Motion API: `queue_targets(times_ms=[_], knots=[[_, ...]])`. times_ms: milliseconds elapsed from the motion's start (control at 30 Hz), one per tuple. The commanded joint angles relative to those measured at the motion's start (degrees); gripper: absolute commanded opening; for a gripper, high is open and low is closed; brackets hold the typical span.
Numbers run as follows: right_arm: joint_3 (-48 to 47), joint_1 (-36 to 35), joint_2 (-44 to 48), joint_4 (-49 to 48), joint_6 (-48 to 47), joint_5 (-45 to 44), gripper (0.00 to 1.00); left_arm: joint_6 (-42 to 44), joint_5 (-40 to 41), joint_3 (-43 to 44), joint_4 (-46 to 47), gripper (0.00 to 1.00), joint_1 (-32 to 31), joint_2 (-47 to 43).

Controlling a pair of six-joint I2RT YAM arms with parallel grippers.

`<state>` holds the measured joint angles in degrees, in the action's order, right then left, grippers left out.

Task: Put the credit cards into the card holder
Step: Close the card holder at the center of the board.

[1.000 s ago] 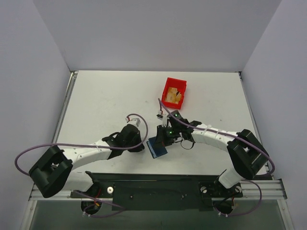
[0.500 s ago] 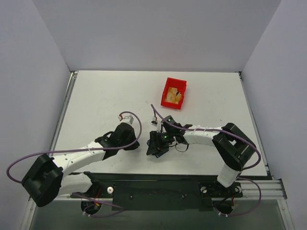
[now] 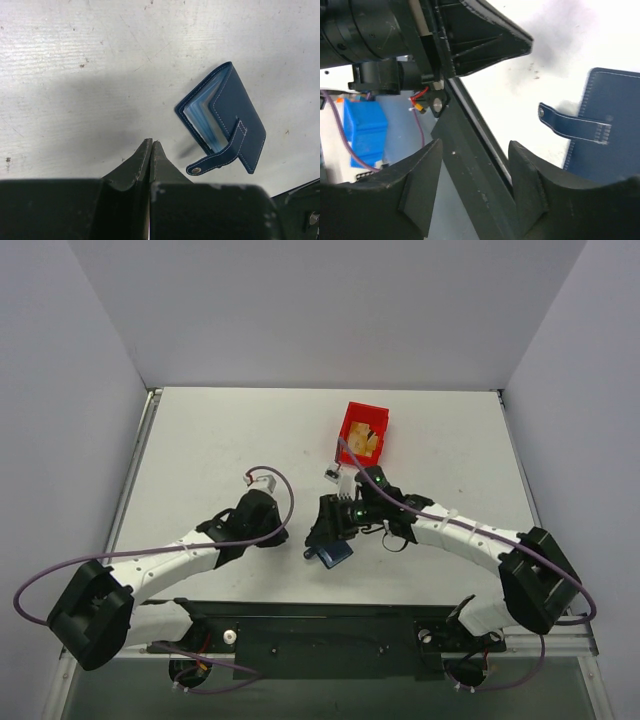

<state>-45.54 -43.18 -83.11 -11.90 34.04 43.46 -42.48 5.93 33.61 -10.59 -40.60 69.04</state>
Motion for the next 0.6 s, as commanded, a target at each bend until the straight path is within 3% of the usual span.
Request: queue_targets(times_ms=[0, 133, 200, 567], knots=[[-1.7, 2.5, 4.0, 6.5, -3.6, -9.6, 0.39, 1.9, -0.2, 3.5, 0.8, 0.00, 0.4, 0.5], [-2.1, 6.3, 1.2, 10.5, -3.3, -14.9, 0.10, 2.8, -0.5, 4.8, 0.8, 0.00, 0.4, 0.8], [-1.8, 6.9, -1.4, 9.7, -3.1, -14.2, 0.05, 3.2, -0.9, 5.6, 0.8, 0.00, 0.4, 1.1], [-0.4, 4.1, -13.8, 5.5, -1.3, -12.6, 0.00, 5.1, -5.9, 7.7, 4.1, 0.00, -0.4, 3.5]])
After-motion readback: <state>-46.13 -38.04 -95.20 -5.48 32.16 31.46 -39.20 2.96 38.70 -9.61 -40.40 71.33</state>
